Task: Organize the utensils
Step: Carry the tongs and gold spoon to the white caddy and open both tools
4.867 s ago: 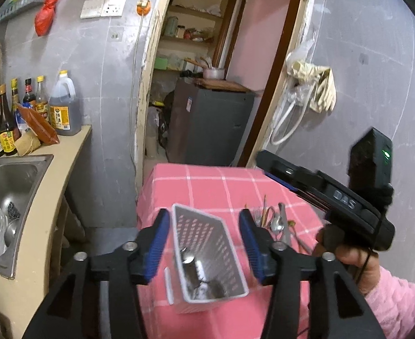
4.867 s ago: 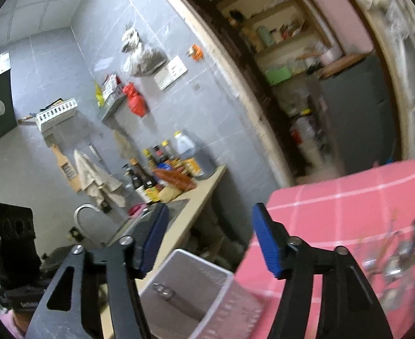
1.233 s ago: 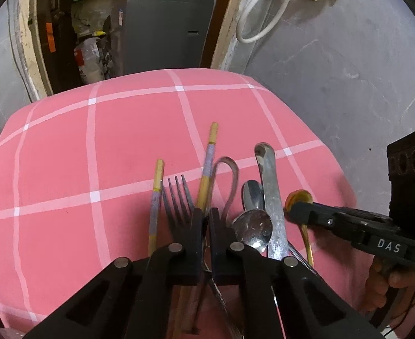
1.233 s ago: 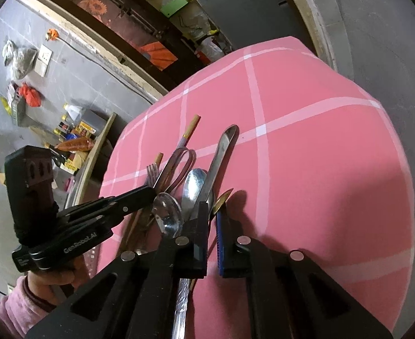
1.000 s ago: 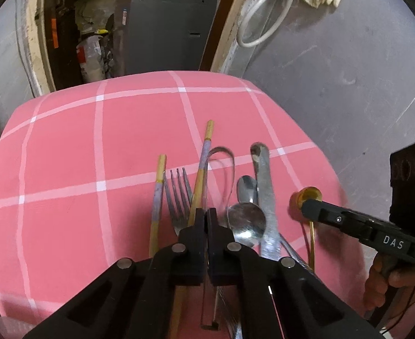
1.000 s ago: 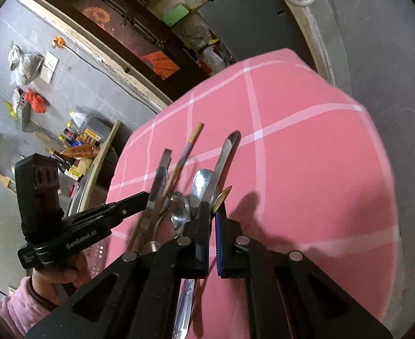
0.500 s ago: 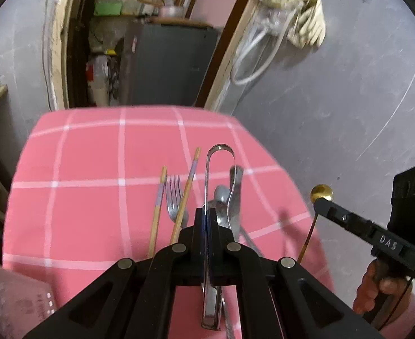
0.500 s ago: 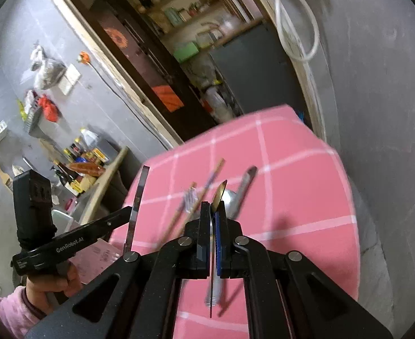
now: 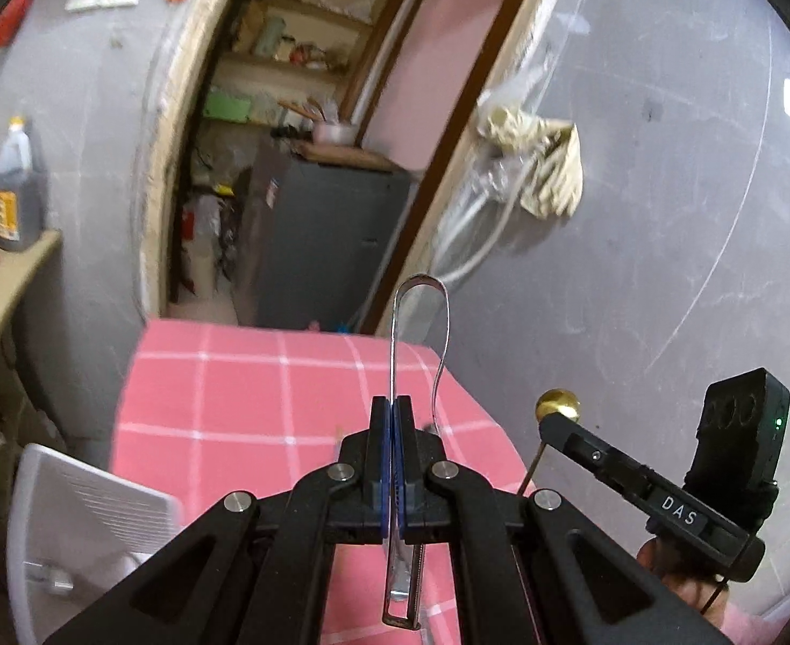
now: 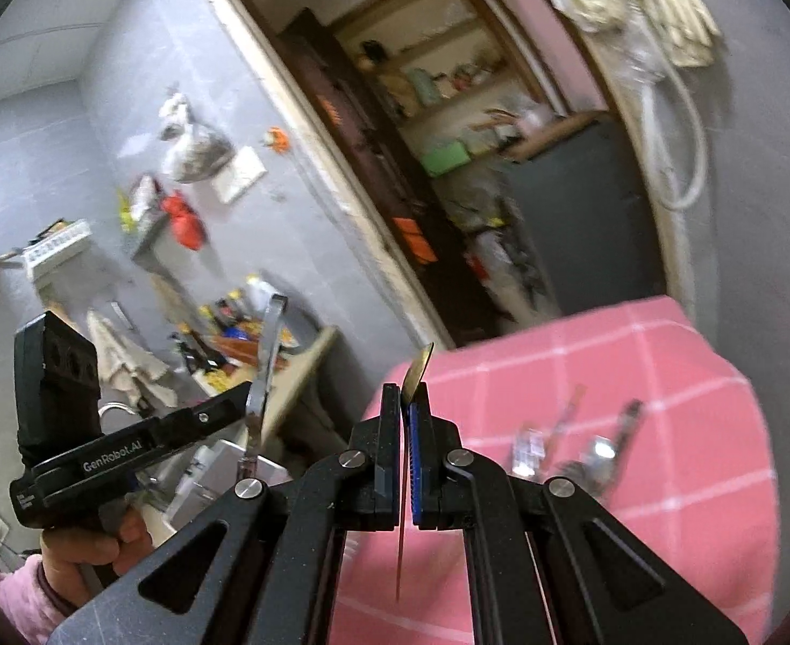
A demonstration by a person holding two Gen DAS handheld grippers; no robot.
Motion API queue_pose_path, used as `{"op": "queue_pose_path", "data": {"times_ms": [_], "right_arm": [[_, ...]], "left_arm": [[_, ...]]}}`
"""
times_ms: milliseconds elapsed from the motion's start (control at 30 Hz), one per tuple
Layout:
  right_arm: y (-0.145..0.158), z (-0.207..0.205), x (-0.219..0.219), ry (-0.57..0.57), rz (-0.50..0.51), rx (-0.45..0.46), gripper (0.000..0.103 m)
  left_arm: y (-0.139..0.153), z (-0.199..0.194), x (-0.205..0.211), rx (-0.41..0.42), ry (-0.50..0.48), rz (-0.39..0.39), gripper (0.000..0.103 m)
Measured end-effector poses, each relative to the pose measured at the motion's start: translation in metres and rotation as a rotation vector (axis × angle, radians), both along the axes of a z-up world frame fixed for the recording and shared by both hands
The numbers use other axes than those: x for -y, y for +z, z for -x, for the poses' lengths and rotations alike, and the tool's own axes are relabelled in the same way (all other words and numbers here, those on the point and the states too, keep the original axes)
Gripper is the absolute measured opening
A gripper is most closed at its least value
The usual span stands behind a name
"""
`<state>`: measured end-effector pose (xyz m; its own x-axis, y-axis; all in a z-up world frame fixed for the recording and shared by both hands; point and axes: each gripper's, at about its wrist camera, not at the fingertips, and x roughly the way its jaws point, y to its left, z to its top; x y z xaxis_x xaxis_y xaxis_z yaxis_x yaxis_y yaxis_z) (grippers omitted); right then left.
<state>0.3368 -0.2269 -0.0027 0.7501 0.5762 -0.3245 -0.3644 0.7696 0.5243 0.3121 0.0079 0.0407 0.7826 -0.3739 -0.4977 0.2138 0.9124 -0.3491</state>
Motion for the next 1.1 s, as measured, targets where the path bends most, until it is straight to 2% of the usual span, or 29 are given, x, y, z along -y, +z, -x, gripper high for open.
{"op": "queue_pose_path", "data": {"times_ms": [233, 467, 667, 933, 1100], "right_arm": [[0.023, -0.001, -0.069, 0.087, -0.068, 0.091, 0.003], [0.020, 0.006, -0.119, 0.147, -0.079, 0.112, 0.003], [0.009, 0.013, -0.148, 0.182, 0.003, 0.124, 0.003], [-0.002, 0.018, -0.164, 0.217, 0.098, 0.112, 0.003], [-0.008, 0.020, -0.166, 0.224, 0.120, 0.103, 0.003]], "left_arm": [[0.022, 0.022, -0.061, 0.062, 0.097, 0.012, 0.002], [0.010, 0.034, -0.109, 0.138, 0.156, 0.105, 0.002], [-0.010, 0.046, -0.125, 0.169, 0.186, 0.147, 0.002], [-0.033, 0.072, -0.126, 0.253, 0.201, 0.122, 0.002], [-0.047, 0.078, -0.128, 0.263, 0.219, 0.109, 0.002]]}}
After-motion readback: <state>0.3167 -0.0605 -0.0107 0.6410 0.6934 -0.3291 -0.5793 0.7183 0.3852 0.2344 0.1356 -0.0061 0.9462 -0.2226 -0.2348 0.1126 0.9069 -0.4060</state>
